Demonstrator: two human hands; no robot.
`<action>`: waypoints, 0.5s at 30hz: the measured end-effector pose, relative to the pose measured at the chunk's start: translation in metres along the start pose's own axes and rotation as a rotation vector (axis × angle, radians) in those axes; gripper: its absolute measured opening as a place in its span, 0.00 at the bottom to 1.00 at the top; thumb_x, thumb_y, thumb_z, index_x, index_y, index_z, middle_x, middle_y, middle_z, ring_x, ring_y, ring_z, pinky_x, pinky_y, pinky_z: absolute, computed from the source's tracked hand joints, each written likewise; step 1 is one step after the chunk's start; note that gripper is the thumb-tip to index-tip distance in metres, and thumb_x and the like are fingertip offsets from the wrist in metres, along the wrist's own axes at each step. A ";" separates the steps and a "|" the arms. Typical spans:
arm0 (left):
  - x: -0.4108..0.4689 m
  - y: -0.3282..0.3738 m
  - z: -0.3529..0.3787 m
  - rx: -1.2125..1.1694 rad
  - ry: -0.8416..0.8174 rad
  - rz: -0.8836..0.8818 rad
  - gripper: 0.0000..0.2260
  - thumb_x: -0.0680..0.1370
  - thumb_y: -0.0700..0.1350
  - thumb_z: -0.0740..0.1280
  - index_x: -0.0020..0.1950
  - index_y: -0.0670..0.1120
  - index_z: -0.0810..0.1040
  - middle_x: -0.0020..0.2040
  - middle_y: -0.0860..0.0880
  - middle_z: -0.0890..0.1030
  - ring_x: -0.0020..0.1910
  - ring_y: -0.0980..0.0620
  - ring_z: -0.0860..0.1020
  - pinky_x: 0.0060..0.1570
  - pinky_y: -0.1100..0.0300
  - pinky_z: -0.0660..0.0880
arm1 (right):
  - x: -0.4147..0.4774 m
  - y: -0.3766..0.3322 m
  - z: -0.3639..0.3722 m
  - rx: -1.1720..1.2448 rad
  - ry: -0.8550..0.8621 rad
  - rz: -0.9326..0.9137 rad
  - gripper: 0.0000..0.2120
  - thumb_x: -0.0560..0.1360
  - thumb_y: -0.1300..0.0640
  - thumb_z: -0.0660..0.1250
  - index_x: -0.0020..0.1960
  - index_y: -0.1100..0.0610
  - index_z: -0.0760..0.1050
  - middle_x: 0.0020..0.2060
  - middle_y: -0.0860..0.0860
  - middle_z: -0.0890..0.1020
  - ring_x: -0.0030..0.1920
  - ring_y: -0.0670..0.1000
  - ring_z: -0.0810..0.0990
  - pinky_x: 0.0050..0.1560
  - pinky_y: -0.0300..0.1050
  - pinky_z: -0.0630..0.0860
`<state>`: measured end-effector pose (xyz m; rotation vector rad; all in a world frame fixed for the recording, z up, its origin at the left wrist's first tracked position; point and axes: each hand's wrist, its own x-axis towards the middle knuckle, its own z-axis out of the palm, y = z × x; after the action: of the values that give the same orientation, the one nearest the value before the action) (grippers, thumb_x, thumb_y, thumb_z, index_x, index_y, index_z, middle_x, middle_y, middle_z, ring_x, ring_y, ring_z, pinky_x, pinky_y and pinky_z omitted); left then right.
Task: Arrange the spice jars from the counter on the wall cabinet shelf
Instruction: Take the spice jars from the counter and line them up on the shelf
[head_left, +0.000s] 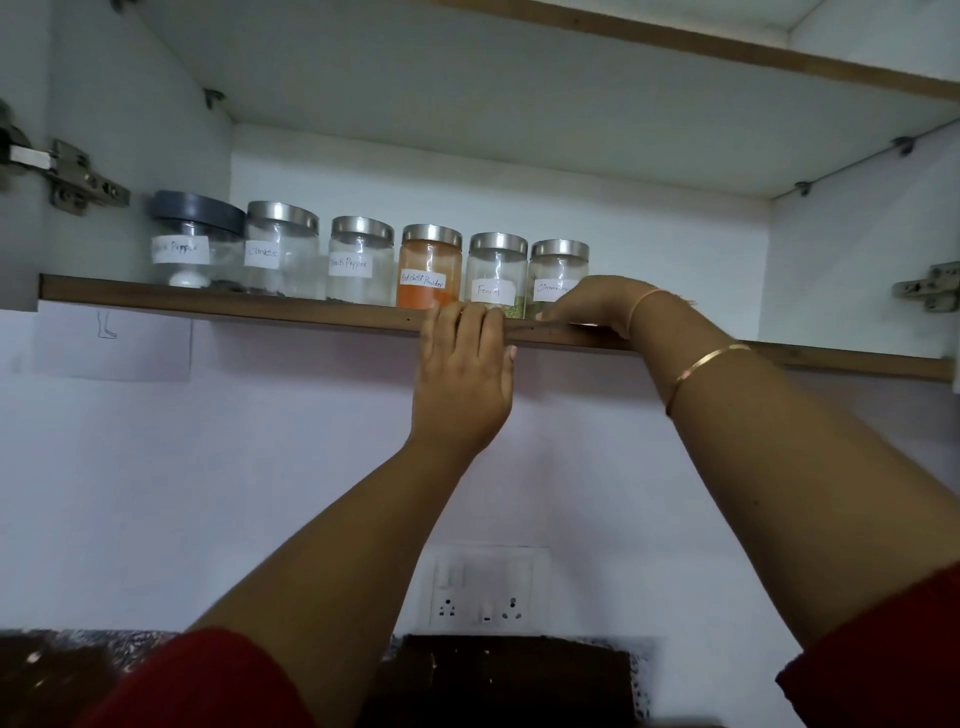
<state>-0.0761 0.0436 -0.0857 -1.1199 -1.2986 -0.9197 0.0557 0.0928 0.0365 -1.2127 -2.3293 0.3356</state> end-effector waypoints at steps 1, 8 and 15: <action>-0.001 0.002 -0.003 0.016 -0.043 -0.002 0.16 0.78 0.48 0.59 0.61 0.40 0.75 0.57 0.42 0.77 0.62 0.41 0.73 0.71 0.46 0.60 | -0.003 -0.001 0.005 -0.010 0.050 -0.016 0.06 0.78 0.56 0.61 0.51 0.58 0.73 0.55 0.57 0.77 0.52 0.54 0.73 0.55 0.46 0.69; -0.008 0.004 -0.018 0.044 -0.197 -0.005 0.24 0.78 0.50 0.54 0.68 0.39 0.70 0.66 0.38 0.73 0.69 0.39 0.68 0.71 0.44 0.59 | -0.031 0.012 0.056 -0.084 0.593 -0.112 0.16 0.78 0.52 0.53 0.40 0.58 0.74 0.45 0.59 0.80 0.51 0.60 0.76 0.59 0.52 0.64; -0.109 0.039 -0.027 -0.360 -0.320 -0.113 0.23 0.79 0.40 0.57 0.74 0.39 0.63 0.73 0.41 0.65 0.75 0.42 0.58 0.75 0.48 0.50 | -0.071 0.054 0.163 -0.014 0.804 -0.389 0.24 0.77 0.53 0.58 0.71 0.61 0.67 0.72 0.61 0.66 0.73 0.61 0.63 0.72 0.57 0.61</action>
<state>-0.0411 0.0177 -0.1962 -1.5338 -1.5037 -1.1212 0.0426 0.0671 -0.1470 -0.6788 -1.7796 -0.2665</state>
